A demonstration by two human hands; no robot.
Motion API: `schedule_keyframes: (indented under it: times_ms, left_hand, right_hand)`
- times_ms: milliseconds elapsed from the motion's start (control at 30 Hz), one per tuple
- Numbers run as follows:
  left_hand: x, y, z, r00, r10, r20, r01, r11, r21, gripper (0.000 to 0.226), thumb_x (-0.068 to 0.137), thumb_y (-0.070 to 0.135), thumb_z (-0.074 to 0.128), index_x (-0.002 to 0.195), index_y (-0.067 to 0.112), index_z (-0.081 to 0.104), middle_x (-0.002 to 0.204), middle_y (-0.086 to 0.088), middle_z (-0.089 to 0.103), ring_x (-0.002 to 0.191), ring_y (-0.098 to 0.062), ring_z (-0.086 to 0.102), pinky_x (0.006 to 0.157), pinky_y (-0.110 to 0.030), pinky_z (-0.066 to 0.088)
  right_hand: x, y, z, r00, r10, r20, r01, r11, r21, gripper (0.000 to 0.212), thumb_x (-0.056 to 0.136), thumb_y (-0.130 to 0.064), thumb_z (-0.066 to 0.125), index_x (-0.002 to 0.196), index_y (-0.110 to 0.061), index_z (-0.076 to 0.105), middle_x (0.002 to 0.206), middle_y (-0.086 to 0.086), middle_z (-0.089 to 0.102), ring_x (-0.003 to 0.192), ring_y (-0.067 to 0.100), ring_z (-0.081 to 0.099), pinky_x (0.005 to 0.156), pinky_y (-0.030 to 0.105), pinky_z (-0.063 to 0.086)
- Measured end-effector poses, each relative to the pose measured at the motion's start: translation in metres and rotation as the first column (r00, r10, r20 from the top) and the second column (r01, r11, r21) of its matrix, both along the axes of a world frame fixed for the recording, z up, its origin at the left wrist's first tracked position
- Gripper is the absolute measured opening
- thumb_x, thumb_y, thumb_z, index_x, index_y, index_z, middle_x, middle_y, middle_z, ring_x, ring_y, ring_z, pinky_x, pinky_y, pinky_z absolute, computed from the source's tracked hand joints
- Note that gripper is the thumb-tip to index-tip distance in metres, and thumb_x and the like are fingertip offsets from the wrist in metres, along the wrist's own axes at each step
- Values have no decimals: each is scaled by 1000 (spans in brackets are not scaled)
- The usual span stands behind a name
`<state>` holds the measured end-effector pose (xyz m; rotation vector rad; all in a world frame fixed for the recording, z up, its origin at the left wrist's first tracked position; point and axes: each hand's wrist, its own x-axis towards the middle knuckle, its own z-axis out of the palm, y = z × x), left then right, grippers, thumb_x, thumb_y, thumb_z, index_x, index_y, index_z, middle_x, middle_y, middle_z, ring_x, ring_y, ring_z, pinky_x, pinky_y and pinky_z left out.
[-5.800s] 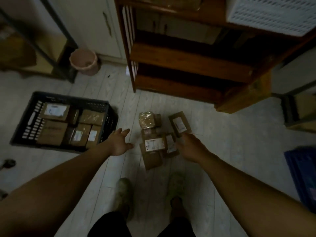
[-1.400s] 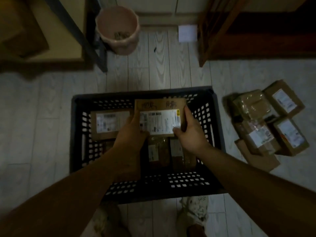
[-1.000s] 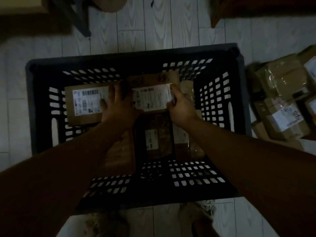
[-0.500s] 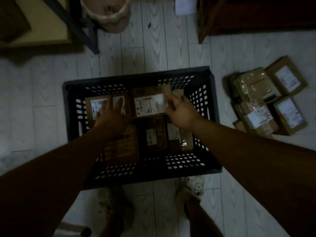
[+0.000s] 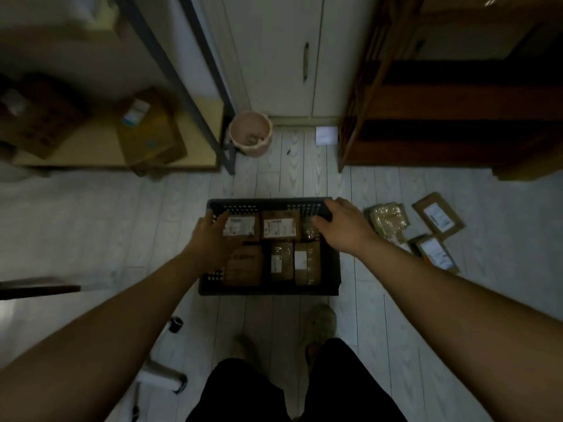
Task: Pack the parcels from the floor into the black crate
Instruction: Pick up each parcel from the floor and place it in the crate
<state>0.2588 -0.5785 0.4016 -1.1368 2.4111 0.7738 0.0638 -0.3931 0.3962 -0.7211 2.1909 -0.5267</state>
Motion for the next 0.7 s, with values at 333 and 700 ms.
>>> schedule_keyframes:
  times_ms: [333, 700]
  left_hand:
    - [-6, 76, 137, 982, -66, -176, 53, 996, -75, 79, 87, 51, 55, 149, 27, 14, 159, -5, 0, 145, -28, 3, 115, -44, 12]
    - [-34, 194, 234, 885, -321, -336, 306, 947, -98, 79, 86, 57, 52, 149, 31, 12, 159, -4, 2, 145, -28, 7, 115, -42, 13]
  right_hand:
    - [26, 93, 157, 950, -33, -311, 15, 998, -61, 69, 93, -53, 44, 151, -22, 21, 159, 7, 13, 145, 24, 11, 114, 34, 14]
    - [52, 262, 243, 870, -238, -433, 248, 968, -34, 68, 91, -55, 46, 149, -26, 25, 158, 3, 16, 144, 23, 16, 113, 36, 19]
